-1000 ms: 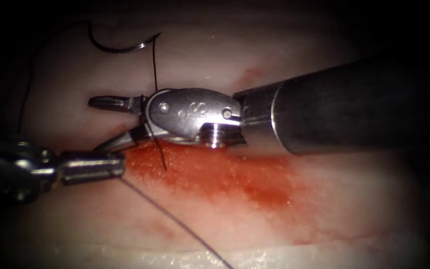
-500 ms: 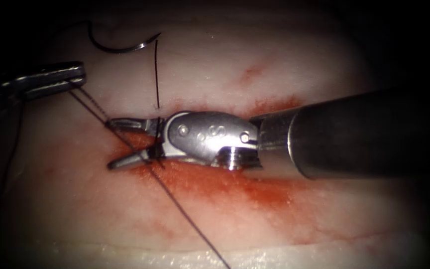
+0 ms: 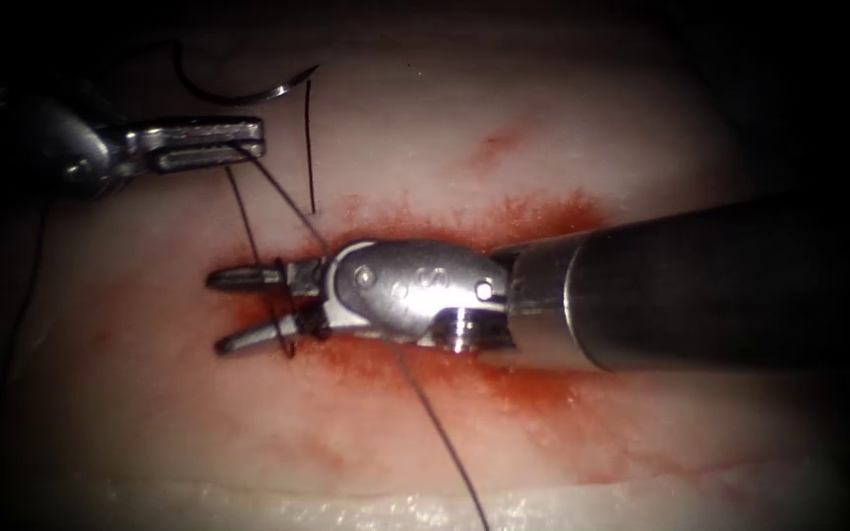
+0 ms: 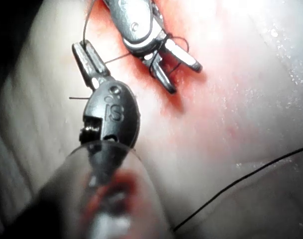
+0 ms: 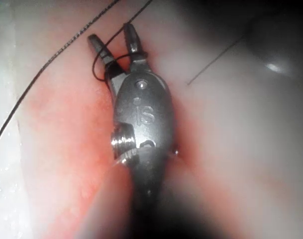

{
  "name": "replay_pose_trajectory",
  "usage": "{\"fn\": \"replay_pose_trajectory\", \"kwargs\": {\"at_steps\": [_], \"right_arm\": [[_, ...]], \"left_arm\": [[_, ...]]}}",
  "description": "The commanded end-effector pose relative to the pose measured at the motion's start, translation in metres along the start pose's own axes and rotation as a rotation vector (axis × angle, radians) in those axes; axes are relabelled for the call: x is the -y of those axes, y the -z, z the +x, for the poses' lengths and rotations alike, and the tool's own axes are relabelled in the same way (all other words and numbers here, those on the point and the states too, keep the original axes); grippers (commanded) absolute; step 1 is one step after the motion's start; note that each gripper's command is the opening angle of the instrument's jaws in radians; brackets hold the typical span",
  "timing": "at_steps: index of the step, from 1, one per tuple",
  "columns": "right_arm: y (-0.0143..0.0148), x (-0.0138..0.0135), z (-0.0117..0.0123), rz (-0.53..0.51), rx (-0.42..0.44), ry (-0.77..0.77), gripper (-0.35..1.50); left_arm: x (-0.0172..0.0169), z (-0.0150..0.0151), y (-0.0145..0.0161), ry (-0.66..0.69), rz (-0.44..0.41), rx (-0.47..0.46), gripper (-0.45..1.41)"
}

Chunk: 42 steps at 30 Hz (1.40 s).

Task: Wound Closure
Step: With left hand, wrap suture counter-clockwise twice around right end-effector

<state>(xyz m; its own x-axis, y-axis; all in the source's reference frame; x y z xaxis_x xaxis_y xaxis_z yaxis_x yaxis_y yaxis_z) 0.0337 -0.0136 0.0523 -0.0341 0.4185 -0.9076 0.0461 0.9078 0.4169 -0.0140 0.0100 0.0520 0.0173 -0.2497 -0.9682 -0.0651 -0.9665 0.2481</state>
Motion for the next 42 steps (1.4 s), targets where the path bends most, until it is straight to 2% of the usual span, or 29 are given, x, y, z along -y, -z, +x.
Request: {"fn": "replay_pose_trajectory", "kwargs": {"at_steps": [1,6,8,11,13,19,21,30,32,34,42], "right_arm": [[-0.0006,-0.0002,0.0001,0.018,-0.065,-0.014,0.20],[-0.0010,-0.0004,0.0001,0.039,-0.146,-0.042,0.17],[-0.0009,-0.0003,0.0002,0.039,-0.177,-0.052,0.17],[-0.0008,-0.0002,0.0002,0.024,-0.265,-0.099,0.17],[-0.0006,-0.0002,0.0002,0.016,-0.343,-0.136,0.10],[0.0002,0.0000,0.0002,0.017,-0.418,-0.174,0.10],[0.0008,-0.0001,0.0003,0.006,-0.480,-0.211,0.10],[0.0024,-0.0012,0.0012,-0.057,-0.506,-0.236,0.09],[0.0025,-0.0014,0.0014,-0.074,-0.482,-0.243,0.09],[0.0026,-0.0016,0.0015,-0.067,-0.408,-0.240,0.09],[0.0030,-0.0018,0.0016,-0.091,-0.390,-0.229,0.09]], "left_arm": [[-0.0002,-0.0018,-0.0008,0.027,-0.025,-0.063,-0.45],[-0.0002,-0.0038,-0.0013,0.097,-0.093,-0.196,-0.45],[-0.0004,-0.0042,-0.0011,0.097,-0.103,-0.209,-0.45],[-0.0014,-0.0054,-0.0005,0.111,-0.132,-0.226,-0.45],[-0.0018,-0.0061,0.0001,0.112,-0.138,-0.245,-0.45],[-0.0019,-0.0069,0.0020,0.121,-0.129,-0.235,-0.45],[-0.0023,-0.0068,0.0029,0.120,-0.125,-0.237,-0.45],[-0.0037,-0.0065,0.0044,0.117,-0.131,-0.233,-0.45],[-0.0040,-0.0065,0.0046,0.126,-0.132,-0.235,-0.45],[-0.0044,-0.0064,0.0050,0.142,-0.122,-0.249,-0.45],[-0.0049,-0.0059,0.0059,0.160,-0.116,-0.266,-0.45]]}}
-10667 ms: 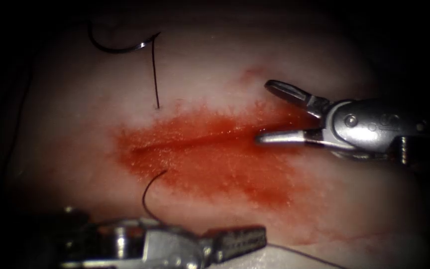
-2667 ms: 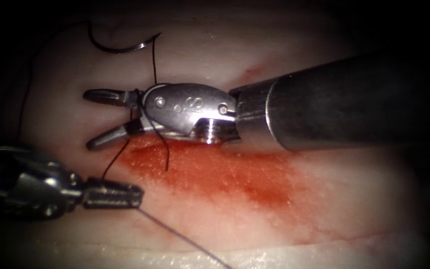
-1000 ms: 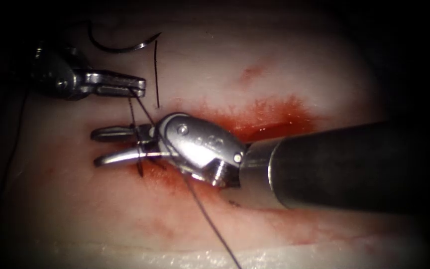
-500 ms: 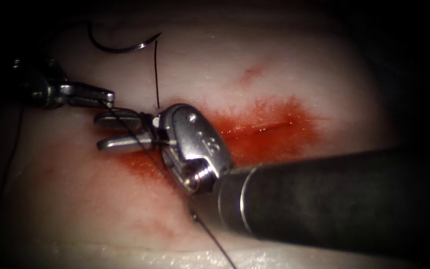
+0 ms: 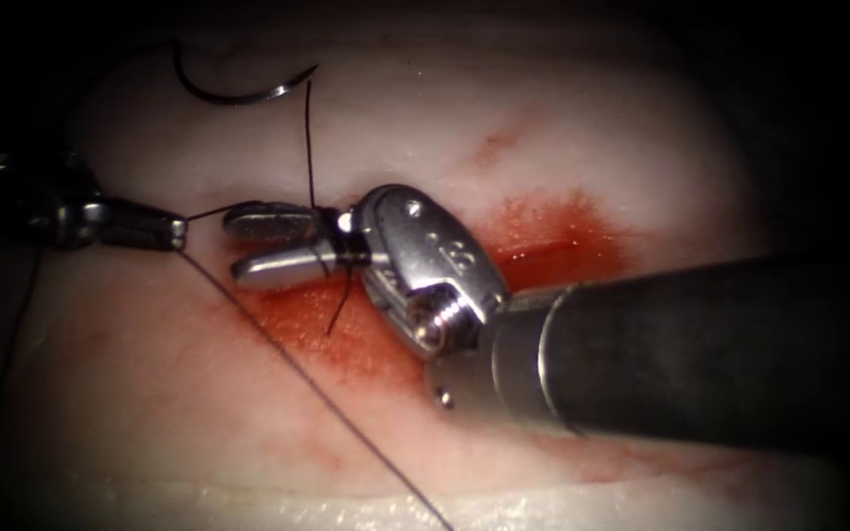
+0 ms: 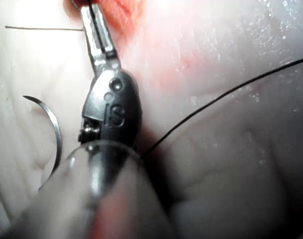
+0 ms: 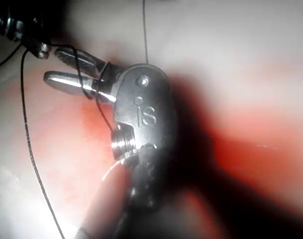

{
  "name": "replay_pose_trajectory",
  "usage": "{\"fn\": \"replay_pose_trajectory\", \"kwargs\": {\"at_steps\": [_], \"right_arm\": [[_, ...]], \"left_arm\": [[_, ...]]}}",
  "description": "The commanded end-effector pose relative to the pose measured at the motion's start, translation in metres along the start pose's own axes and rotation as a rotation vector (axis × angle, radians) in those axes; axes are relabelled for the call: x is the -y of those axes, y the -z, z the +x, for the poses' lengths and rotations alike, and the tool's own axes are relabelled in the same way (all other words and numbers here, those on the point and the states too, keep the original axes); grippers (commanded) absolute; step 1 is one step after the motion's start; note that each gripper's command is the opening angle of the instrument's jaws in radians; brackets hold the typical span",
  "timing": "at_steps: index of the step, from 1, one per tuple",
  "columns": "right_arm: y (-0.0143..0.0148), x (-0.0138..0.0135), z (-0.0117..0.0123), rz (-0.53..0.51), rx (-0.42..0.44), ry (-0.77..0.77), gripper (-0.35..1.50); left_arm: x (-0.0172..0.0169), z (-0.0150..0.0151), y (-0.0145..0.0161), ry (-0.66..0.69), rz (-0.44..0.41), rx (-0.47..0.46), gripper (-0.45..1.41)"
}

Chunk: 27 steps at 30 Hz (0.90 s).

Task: Wound Closure
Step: With left hand, wrap suture counter-clockwise twice around right end-effector

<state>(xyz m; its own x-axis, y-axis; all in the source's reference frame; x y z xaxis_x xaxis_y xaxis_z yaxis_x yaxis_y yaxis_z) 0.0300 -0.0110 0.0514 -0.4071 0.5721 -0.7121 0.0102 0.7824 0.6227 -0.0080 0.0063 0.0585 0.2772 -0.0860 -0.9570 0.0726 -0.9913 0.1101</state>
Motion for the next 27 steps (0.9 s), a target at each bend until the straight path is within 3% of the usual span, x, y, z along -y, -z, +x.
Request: {"fn": "replay_pose_trajectory", "kwargs": {"at_steps": [1,9,13,16,20,25,27], "right_arm": [[-0.0004,-0.0002,-0.0006,-0.009,0.000,-0.001,0.09],[-0.0013,0.0008,-0.0009,-0.024,-0.029,-0.030,0.00],[-0.0019,0.0005,-0.0008,-0.036,-0.032,-0.088,0.54],[-0.0020,0.0004,-0.0007,-0.048,-0.033,-0.101,0.67],[-0.0021,0.0001,0.0000,-0.072,-0.035,-0.117,1.06],[-0.0021,0.0001,0.0001,-0.088,-0.035,-0.119,1.11],[-0.0020,0.0001,0.0001,-0.143,-0.033,-0.134,1.16]], "left_arm": [[-0.0001,-0.0006,-0.0004,0.000,-0.001,-0.002,-0.45],[-0.0005,-0.0007,-0.0014,-0.003,0.017,0.017,-0.45],[-0.0011,-0.0014,-0.0023,-0.001,0.016,0.037,-0.45],[-0.0016,-0.0018,-0.0028,-0.005,0.002,0.055,-0.45],[-0.0027,-0.0022,-0.0034,0.000,-0.020,0.076,-0.45],[-0.0030,-0.0021,-0.0035,0.000,-0.020,0.076,-0.45],[-0.0033,-0.0020,-0.0040,-0.001,-0.015,0.082,-0.45]]}}
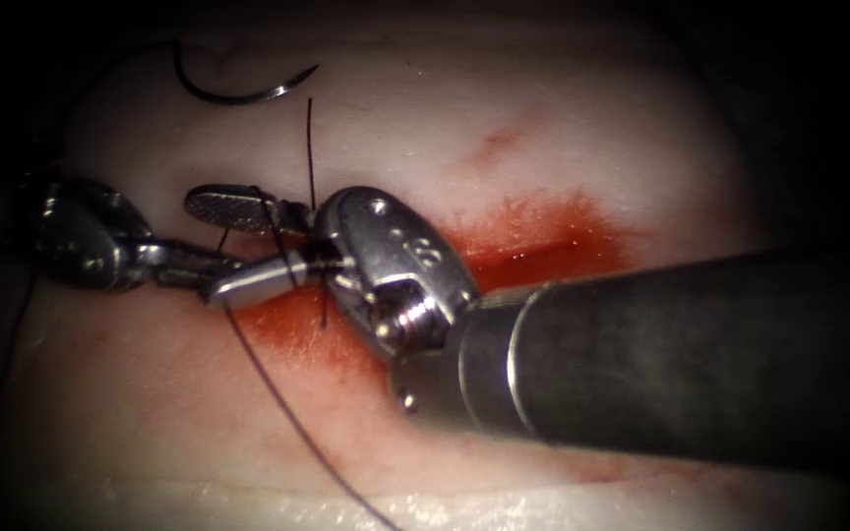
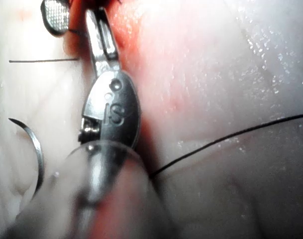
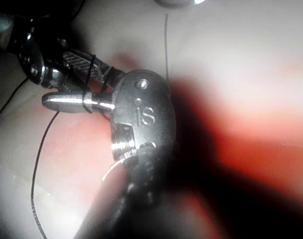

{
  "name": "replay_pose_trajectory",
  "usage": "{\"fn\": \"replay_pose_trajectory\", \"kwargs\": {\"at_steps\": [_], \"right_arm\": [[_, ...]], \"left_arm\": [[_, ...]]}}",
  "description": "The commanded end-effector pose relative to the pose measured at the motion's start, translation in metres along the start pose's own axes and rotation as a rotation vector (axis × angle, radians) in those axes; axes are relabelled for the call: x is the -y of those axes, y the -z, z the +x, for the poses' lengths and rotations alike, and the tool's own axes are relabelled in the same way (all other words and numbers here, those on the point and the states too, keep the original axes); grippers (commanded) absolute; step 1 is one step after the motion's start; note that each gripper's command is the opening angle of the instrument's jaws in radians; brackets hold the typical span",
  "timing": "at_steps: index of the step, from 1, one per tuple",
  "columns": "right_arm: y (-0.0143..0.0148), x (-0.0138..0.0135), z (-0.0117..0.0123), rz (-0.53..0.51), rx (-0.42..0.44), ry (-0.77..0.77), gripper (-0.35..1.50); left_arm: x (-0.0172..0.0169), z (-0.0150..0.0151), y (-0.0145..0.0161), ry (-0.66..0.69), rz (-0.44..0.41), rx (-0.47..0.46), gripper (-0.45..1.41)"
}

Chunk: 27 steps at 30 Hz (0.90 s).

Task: Wound Closure
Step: With left hand, wrap suture counter-clockwise twice around right end-effector, then fetch tail of suture with right jaws

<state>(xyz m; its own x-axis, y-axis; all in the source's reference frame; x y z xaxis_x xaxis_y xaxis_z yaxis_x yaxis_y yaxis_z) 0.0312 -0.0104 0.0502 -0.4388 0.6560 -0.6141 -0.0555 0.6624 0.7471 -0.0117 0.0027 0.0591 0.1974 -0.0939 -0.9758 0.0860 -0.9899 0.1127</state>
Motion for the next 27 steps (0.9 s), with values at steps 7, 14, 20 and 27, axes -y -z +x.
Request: {"fn": "replay_pose_trajectory", "kwargs": {"at_steps": [7,14,20,27], "right_arm": [[0.0007,-0.0011,0.0003,-0.163,-0.012,-0.023,1.13],[0.0030,-0.0013,0.0009,-0.314,0.023,0.009,0.93],[0.0042,-0.0017,0.0011,-0.397,0.058,0.005,0.77],[0.0052,-0.0027,0.0012,-0.503,0.052,-0.035,0.69]], "left_arm": [[-0.0014,0.0001,-0.0022,0.000,0.023,0.080,-0.45],[-0.0021,0.0004,-0.0032,0.001,0.047,0.137,-0.45],[-0.0032,0.0000,-0.0046,-0.009,0.061,0.166,-0.45],[-0.0045,-0.0007,-0.0058,-0.014,0.050,0.208,-0.45]]}}
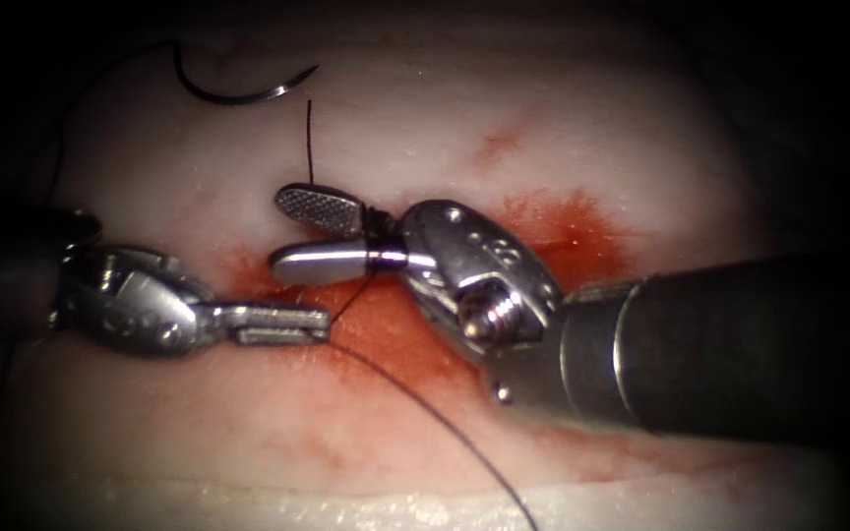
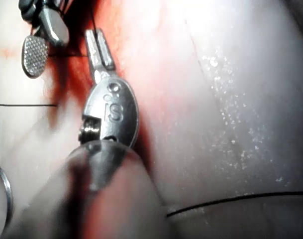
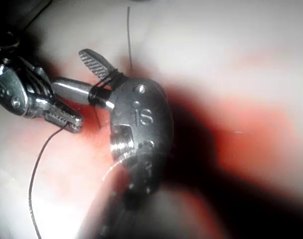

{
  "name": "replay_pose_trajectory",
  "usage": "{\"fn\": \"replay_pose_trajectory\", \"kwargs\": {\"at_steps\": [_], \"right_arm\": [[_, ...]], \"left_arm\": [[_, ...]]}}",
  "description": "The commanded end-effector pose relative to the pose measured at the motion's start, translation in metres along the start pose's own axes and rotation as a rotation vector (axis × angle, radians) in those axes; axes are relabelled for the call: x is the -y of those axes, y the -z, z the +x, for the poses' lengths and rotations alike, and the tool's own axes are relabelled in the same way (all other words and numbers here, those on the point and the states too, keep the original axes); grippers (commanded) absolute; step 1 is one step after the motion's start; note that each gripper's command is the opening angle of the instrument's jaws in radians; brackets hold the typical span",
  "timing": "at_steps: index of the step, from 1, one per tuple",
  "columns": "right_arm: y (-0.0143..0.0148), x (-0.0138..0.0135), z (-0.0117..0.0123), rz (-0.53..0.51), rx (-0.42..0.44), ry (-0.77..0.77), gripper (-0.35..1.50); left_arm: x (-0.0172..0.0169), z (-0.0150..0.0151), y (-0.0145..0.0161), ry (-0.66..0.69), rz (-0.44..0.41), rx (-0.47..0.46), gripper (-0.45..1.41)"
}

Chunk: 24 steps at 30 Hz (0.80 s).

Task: Wound Closure
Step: Fetch tail of suture with right jaws

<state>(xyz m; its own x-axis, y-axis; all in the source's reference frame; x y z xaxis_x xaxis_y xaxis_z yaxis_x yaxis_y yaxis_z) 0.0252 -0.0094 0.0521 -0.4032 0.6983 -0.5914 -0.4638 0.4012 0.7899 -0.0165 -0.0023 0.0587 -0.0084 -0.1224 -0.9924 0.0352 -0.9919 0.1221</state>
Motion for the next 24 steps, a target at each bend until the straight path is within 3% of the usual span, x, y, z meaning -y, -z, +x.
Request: {"fn": "replay_pose_trajectory", "kwargs": {"at_steps": [1,14,24], "right_arm": [[-0.0005,-0.0002,-0.0009,-0.028,0.011,-0.008,0.67],[-0.0014,-0.0011,-0.0013,-0.141,0.050,0.031,0.89],[-0.0017,-0.0031,-0.0016,-0.225,0.063,0.048,0.89]], "left_arm": [[-0.0002,-0.0006,-0.0007,-0.006,0.003,0.004,-0.45],[0.0022,-0.0002,-0.0009,0.017,0.030,0.034,-0.45],[0.0046,-0.0016,-0.0005,0.026,0.051,0.055,-0.45]]}}
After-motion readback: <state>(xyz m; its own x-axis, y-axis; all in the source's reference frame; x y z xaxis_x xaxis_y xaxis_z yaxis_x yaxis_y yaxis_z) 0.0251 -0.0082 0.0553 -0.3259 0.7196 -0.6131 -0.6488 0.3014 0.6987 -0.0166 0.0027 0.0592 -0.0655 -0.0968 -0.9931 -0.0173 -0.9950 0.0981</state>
